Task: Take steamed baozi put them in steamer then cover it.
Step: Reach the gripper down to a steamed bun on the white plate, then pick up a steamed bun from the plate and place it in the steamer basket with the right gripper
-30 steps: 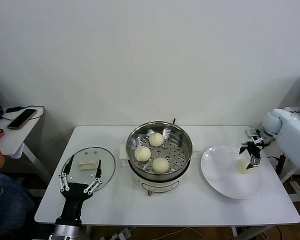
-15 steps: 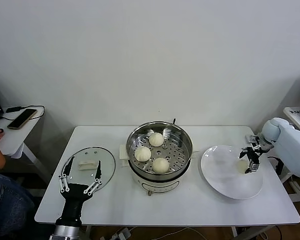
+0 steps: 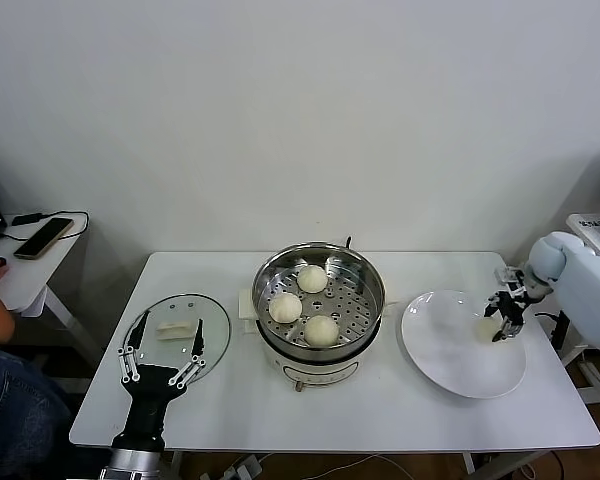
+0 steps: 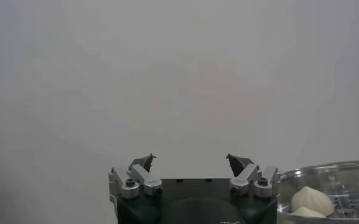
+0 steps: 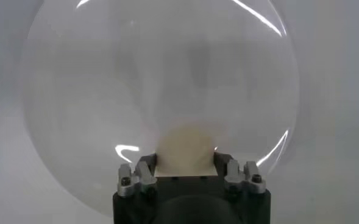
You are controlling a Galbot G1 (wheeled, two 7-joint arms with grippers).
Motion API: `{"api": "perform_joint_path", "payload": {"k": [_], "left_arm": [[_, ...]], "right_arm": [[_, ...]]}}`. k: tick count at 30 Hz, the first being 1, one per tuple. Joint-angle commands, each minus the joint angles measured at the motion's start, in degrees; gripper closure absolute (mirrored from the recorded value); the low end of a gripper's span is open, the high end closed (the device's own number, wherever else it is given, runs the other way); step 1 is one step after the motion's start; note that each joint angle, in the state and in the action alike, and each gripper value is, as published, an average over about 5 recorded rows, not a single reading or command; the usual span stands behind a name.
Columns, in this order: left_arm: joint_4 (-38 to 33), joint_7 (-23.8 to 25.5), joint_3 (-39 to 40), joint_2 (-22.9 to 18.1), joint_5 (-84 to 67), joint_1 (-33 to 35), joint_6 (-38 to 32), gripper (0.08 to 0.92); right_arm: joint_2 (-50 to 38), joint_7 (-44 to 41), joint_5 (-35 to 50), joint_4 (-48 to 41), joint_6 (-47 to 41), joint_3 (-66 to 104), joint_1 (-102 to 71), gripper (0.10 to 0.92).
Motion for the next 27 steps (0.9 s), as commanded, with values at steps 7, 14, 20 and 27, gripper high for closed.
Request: {"api": "perform_joint_path", "payload": {"k": [7,14,20,27], "left_arm": [[-0.6,-0.1,0.3,0.8,-0.1,-0.2,0.0,0.177],[-1.0,-0.1,0.8,1.0,-0.2,-0.3,0.0,0.177],[-1.1,-0.2,0.7,0.8,-0.1,-0.4,0.0,0.177],[-0.9,-0.4,0.4,0.6,-0.1,-0.6,0.0,0.177]], "right_arm": [[0.8,-11.2,22.5,22.6,-6.2,-30.6,35.1,0.357],[9.6,-9.1,37.8,29.9,-12.8,-40.1,44.7,0.363],[16.7,-5.6,42.1,30.5,-15.6,-42.3,44.0,0.364],[21.7,-1.7,41.4,28.4,-17.1,-43.6,39.6,0.371]]}}
